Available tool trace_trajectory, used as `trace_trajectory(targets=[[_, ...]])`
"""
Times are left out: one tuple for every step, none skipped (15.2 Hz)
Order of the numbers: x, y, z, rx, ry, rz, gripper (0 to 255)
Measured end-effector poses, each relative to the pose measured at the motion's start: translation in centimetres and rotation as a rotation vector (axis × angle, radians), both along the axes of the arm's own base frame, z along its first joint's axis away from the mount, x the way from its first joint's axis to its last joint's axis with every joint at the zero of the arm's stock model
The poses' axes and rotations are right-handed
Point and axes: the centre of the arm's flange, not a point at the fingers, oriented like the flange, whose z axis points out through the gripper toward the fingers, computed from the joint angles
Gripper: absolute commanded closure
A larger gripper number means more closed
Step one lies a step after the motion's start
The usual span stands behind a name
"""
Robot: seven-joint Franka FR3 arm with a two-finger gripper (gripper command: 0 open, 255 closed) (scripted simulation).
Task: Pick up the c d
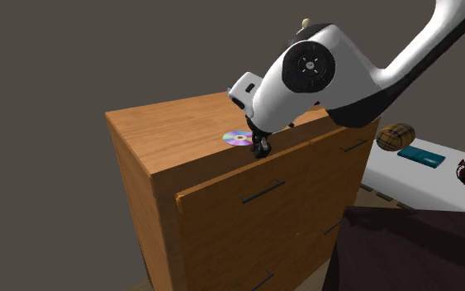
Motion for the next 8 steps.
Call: trace_trajectory(targets=[[0.4, -0.7, -0.7, -0.021, -0.004, 0.004, 0], [0.7, -1.0, -1.2, -0.033, -0.006, 0.006, 0], [0.9, -1.2, -1.5, -0.039, -0.007, 0.008, 0], [0.9, -1.3, -2.1, -0.042, -0.008, 0.009, 0], [0.9, -1.4, -2.6, -0.043, -0.008, 0.009, 0], [0.9, -1.4, -3.1, -0.044, -0.008, 0.01, 0], [0.9, -1.4, -3.7, -0.045, -0.008, 0.01, 0], [0.9, -1.3, -4.2, -0.045, -0.008, 0.01, 0]])
